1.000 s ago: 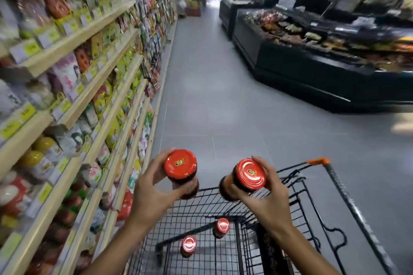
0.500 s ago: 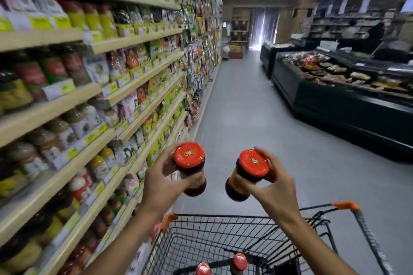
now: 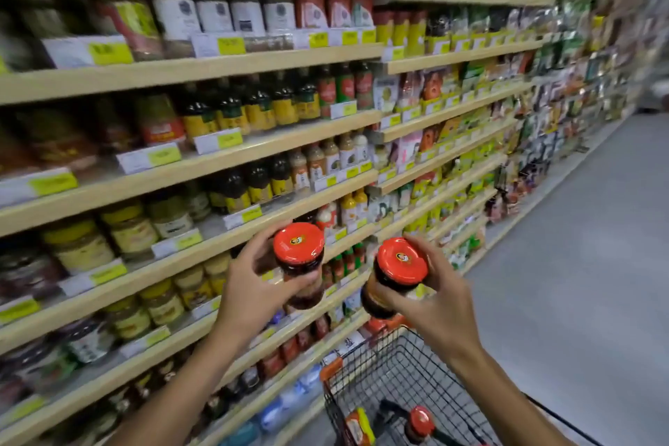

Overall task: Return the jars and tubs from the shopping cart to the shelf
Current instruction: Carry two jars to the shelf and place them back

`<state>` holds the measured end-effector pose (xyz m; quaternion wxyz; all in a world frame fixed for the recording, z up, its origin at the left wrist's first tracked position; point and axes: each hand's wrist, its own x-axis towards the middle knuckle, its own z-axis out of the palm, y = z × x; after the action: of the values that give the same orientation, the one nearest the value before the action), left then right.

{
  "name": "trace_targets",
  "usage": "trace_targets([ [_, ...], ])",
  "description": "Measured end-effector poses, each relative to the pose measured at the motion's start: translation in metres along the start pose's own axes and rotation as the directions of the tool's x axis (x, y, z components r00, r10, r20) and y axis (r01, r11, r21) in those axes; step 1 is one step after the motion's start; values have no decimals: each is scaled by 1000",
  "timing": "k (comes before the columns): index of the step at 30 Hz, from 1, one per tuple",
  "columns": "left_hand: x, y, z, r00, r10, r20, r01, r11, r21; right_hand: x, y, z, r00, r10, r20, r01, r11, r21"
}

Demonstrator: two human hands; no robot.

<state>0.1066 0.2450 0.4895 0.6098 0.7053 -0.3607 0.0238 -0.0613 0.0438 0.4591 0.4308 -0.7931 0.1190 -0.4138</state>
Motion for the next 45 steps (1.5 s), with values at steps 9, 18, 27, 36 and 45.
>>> trace_targets([
  [9, -93, 36, -143, 948, 9, -319, 29, 993, 115, -17, -92, 107, 943, -189, 274, 136, 970, 201],
  [18, -246, 77, -292, 859, 8, -513, 146, 955, 258, -112, -211, 217, 873, -293, 389, 145, 919, 368],
  [27, -373, 126, -399, 749, 71, -659, 261, 882, 392, -205, -322, 311, 727, -409, 552, 101, 858, 503],
  [36, -434, 155, -468, 576, 144, -804, 350, 847, 402, -252, -393, 395, 566, -577, 589, 87, 752, 654],
  [45, -440, 161, -533, 449, 219, -867, 414, 809, 418, -246, -443, 484, 474, -652, 592, 8, 676, 737],
])
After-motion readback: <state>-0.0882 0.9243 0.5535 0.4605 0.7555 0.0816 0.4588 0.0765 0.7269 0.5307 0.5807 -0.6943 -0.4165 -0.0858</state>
